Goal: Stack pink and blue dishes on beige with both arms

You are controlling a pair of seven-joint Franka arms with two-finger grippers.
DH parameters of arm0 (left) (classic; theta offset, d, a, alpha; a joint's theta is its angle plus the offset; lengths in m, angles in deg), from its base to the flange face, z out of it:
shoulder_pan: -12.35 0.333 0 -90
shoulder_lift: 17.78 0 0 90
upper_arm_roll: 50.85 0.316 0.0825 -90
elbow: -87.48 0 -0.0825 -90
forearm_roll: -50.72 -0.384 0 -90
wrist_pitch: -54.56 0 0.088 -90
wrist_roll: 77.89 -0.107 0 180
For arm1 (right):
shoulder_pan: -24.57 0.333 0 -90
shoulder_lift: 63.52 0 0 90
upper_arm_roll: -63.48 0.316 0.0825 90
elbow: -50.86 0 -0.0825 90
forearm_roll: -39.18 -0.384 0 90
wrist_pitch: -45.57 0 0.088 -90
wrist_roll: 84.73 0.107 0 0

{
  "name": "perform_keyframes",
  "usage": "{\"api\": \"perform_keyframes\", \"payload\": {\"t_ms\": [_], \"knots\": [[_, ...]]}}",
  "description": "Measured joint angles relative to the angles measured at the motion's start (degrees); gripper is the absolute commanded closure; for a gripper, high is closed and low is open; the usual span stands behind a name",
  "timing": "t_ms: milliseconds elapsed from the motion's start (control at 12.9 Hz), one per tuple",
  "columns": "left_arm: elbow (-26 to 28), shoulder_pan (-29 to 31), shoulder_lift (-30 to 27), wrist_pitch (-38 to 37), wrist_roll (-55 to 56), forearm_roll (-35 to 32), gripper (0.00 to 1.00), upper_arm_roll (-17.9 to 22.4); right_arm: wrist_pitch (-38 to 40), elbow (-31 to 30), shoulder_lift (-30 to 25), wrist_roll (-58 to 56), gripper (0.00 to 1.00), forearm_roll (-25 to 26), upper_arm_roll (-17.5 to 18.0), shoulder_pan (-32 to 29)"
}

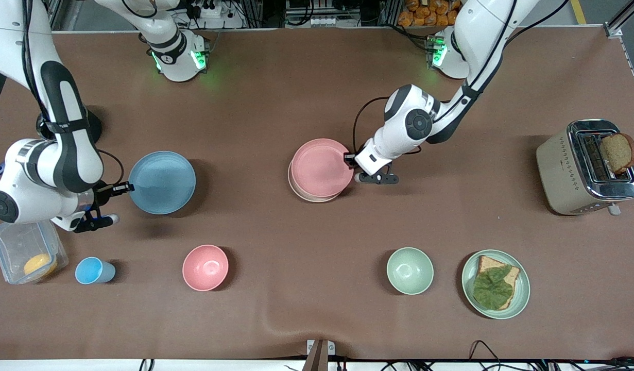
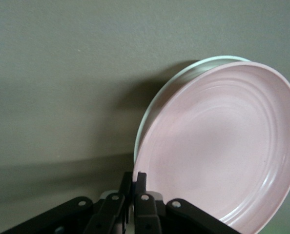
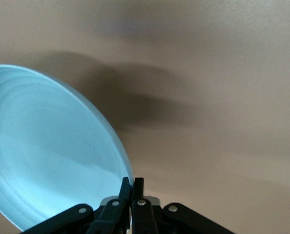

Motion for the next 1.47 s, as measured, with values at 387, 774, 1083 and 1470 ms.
{"api": "perform_keyframes", "payload": {"t_ms": [387,774,1083,1470], "knots": [[-0.8,-0.2,1.8,0.7,0.0,0.0,1.00,0.1,5.1,2.7,0.0,5.9,1.00,-3.2,0.0,3.1],[-1.6,-0.3,3.0,0.7,0.0,0.0,1.00,0.1,6.6,4.2,0.1,7.4,1.00,-4.4,0.0,4.2],[-2.0,-0.3,3.4,0.7,0.0,0.0,1.00,0.1,7.9,6.1,0.1,8.2,1.00,-4.7,0.0,4.3],[-3.3,-0.4,4.5,0.7,0.0,0.0,0.95,0.1,9.0,6.6,0.1,11.7,1.00,-5.1,0.1,6.3]]}}
